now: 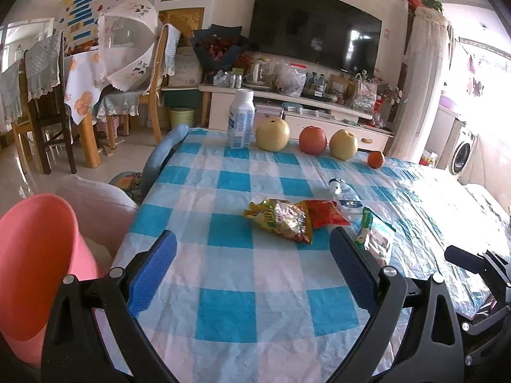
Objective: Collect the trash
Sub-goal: 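Move both grippers back over the table toward the remaining snack bags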
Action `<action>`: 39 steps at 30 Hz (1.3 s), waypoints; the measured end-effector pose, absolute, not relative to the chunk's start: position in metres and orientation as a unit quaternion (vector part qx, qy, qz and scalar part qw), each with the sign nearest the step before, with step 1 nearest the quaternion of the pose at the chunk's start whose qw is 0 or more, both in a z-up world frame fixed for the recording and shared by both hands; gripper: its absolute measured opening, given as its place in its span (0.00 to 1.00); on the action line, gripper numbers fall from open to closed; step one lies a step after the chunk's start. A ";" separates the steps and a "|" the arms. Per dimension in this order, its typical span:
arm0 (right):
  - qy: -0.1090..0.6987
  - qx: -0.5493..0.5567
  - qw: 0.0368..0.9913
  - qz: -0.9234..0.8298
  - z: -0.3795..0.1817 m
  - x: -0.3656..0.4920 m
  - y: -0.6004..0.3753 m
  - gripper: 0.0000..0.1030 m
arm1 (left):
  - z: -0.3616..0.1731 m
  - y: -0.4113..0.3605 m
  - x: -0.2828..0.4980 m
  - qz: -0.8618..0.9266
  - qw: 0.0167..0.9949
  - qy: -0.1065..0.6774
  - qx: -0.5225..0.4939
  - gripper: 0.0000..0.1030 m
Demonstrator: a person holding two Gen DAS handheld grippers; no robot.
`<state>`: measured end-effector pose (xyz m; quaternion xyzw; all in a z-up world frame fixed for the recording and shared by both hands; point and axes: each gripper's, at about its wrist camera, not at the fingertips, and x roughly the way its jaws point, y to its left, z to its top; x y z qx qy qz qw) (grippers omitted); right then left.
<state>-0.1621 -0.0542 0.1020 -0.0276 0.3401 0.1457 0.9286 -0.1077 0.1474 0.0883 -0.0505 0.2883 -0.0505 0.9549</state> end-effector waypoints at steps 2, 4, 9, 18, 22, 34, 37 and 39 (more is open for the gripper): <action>0.341 -0.029 0.929 0.141 0.100 -0.161 -0.058 0.91 | 0.088 0.144 -0.106 -0.053 0.955 0.288 -0.049 0.94; 0.344 -0.028 0.929 0.137 0.098 -0.159 -0.063 0.91 | 0.087 0.140 -0.104 -0.056 0.954 0.291 -0.047 0.94; 0.350 -0.020 0.928 0.130 0.093 -0.153 -0.075 0.91 | 0.084 0.126 -0.098 -0.065 0.952 0.297 -0.037 0.94; 0.372 0.018 0.922 0.105 0.087 -0.130 -0.115 0.91 | 0.077 0.097 -0.092 -0.094 0.946 0.309 0.000 0.94; 0.393 0.063 0.913 0.093 0.080 -0.118 -0.140 0.91 | 0.075 0.091 -0.087 -0.099 0.943 0.317 0.003 0.94; 0.425 0.112 0.891 0.118 0.070 -0.092 -0.156 0.91 | 0.059 0.081 -0.055 -0.100 0.929 0.357 0.008 0.94; 0.431 0.115 0.886 0.127 0.068 -0.082 -0.152 0.91 | 0.055 0.084 -0.043 -0.094 0.924 0.369 -0.014 0.94; 0.432 0.114 0.885 0.133 0.067 -0.076 -0.149 0.91 | 0.054 0.090 -0.035 -0.088 0.922 0.375 -0.039 0.94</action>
